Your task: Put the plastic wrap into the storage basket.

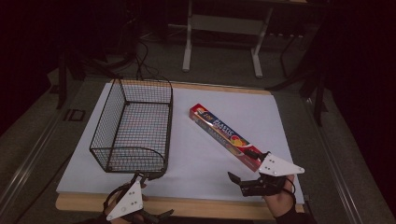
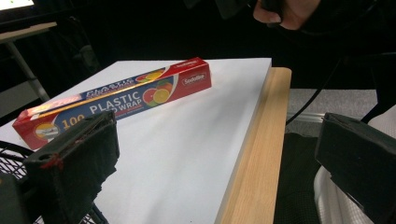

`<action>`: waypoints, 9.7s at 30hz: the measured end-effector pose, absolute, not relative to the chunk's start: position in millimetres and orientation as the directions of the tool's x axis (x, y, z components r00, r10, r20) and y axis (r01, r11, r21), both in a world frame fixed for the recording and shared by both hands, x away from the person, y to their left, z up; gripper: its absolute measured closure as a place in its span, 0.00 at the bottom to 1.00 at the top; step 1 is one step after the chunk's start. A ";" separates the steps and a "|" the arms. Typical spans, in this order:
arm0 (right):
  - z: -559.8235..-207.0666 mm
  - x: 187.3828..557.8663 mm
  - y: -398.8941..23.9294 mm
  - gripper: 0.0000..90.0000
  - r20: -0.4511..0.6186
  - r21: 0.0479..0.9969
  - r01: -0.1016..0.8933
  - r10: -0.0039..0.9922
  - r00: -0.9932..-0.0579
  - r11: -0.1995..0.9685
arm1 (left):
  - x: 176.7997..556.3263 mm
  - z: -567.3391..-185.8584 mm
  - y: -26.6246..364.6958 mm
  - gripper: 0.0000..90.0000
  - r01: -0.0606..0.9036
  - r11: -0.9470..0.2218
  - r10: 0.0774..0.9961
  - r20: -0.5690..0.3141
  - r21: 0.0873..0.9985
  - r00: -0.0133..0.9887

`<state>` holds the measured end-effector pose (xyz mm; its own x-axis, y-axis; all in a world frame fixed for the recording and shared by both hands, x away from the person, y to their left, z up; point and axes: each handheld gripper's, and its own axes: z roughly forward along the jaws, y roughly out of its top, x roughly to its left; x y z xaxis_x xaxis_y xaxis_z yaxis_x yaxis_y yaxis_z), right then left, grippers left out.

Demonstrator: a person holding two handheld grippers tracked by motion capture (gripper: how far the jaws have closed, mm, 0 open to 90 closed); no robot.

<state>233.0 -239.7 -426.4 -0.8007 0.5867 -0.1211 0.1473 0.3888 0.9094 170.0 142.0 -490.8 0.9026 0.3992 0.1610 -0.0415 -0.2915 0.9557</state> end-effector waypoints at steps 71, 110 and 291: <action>-495.1 439.6 -207.7 0.24 -0.038 0.535 0.535 0.651 -0.758 0.654 | 162.7 -491.9 145.4 0.00 -0.008 -0.279 0.371 0.116 0.960 0.921; -424.4 464.4 -175.3 0.44 -0.029 0.387 0.670 0.735 -0.678 0.633 | 163.3 -493.8 144.3 0.00 -0.011 -0.306 0.364 0.128 0.952 0.922; -385.0 403.8 23.8 0.15 0.016 0.747 0.407 0.597 -0.802 0.526 | 162.1 -496.4 139.3 0.00 0.016 -0.339 0.331 0.103 0.940 0.938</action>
<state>403.8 23.8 -385.0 -0.8018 0.5974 0.0160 0.4067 0.5258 0.7471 162.1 139.3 -496.4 0.9380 0.3311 0.1031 0.0165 -0.3395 0.9405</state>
